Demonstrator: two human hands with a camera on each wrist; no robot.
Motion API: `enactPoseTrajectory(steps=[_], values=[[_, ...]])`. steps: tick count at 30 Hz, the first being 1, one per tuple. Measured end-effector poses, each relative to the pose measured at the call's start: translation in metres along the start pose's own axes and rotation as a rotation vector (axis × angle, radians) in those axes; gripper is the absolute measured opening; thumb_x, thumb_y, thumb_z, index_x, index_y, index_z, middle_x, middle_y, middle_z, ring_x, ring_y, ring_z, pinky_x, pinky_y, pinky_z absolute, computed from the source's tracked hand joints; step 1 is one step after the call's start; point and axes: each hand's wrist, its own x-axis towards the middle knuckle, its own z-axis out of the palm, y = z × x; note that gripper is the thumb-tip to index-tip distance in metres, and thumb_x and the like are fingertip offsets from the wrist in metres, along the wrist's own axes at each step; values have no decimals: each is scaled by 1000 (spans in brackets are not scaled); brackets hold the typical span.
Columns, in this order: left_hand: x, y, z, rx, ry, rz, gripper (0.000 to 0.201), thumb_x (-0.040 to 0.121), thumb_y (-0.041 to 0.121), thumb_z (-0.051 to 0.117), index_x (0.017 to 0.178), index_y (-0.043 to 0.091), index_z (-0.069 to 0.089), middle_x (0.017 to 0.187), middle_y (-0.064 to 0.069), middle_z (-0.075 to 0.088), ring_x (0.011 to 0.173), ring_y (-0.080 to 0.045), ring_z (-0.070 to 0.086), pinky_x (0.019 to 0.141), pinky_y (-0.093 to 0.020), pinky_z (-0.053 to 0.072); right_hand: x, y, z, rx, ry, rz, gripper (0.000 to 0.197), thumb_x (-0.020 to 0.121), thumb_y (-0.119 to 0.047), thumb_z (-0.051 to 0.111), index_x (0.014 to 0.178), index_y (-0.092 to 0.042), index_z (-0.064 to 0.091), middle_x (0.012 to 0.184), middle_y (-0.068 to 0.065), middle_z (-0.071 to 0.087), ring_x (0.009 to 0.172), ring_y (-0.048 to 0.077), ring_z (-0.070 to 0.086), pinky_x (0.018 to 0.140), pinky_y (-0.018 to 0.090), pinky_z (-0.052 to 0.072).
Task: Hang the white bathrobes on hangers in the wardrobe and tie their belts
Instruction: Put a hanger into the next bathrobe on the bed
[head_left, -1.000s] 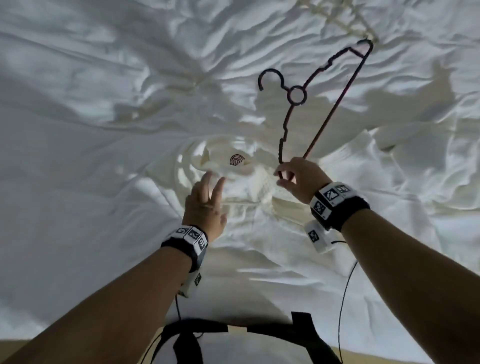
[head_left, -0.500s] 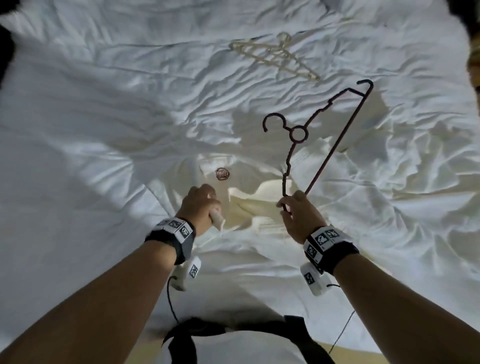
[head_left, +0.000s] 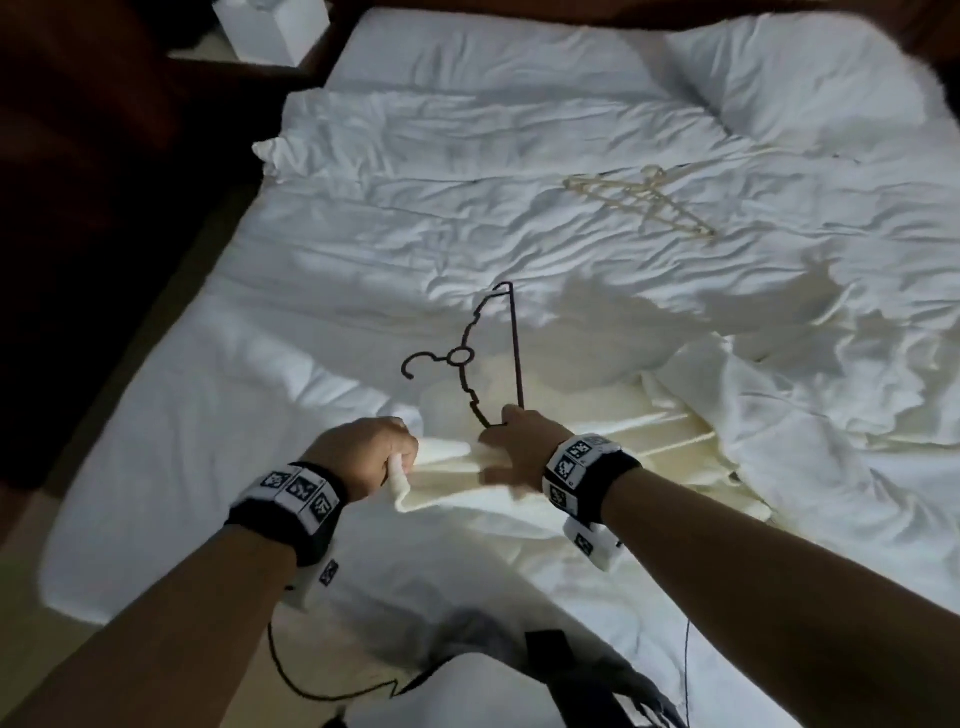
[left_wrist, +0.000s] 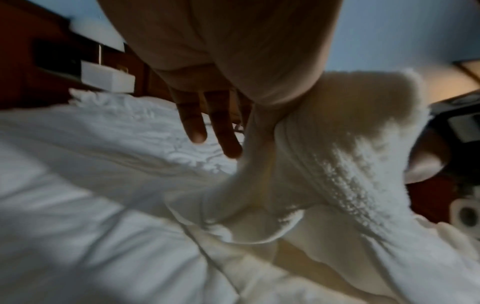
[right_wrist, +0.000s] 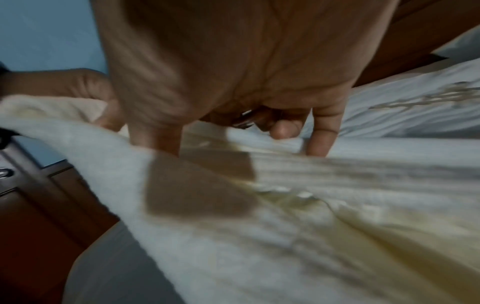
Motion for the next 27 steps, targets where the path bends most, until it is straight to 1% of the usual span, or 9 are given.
enactPoseTrajectory(steps=[4,8,10,12,16,18,21,24,27], values=[[-44,-31,-116,180,138,-210,14,80,25,56,70,32,62,88,10,58,86,-19,55,73,-31,43,31,-83,-71,18,220,-123,41,95,-51,48,122,-21,54,114,12,49,104,36,57,87,40,46],[-103,-42,-219,305,468,-402,18,90,13,58,97,22,73,104,-8,67,96,-31,61,84,-39,50,32,-170,-157,115,500,-259,42,95,-54,46,114,-17,57,98,5,41,86,27,51,74,33,40],[-125,-42,-237,63,640,-319,19,83,14,60,84,29,72,98,-6,67,89,-29,62,83,-40,51,25,-192,-185,171,568,-285,41,95,-55,46,107,-18,59,96,3,40,81,23,47,72,31,37],[-128,-32,-233,-208,766,-151,24,79,9,53,87,25,69,96,-3,67,86,-24,63,82,-35,53,18,-191,-197,261,637,-282,37,94,-54,49,79,-21,51,85,2,44,74,21,48,67,29,32],[-79,9,-175,-883,658,-156,26,95,8,42,103,19,64,100,-8,64,86,-23,62,70,-28,52,-3,-145,-190,423,729,-181,47,92,-54,52,65,-16,48,65,3,52,64,21,49,60,31,29],[-48,39,-133,-860,583,-87,23,94,21,60,115,20,52,104,-2,61,93,-20,62,72,-25,51,-19,-113,-180,504,715,-123,46,91,-55,52,77,-12,60,72,5,63,72,23,57,62,33,38],[0,89,-78,-635,546,-57,60,83,18,74,121,20,28,105,-1,58,90,-19,63,71,-25,47,-56,-57,-169,623,760,-15,43,90,-56,54,85,-14,66,78,2,68,79,23,63,72,35,50],[34,133,-55,-641,627,-142,36,89,4,55,111,19,32,97,-2,59,81,-28,62,64,-28,40,-104,6,-166,644,850,97,39,91,-51,56,81,-15,66,73,0,65,75,22,60,68,33,47],[52,157,-51,-655,667,-137,10,95,15,55,102,20,52,89,0,65,72,-19,60,58,-26,42,-150,81,-157,614,890,242,40,89,-52,58,86,-13,68,80,6,69,79,25,62,69,34,47]])
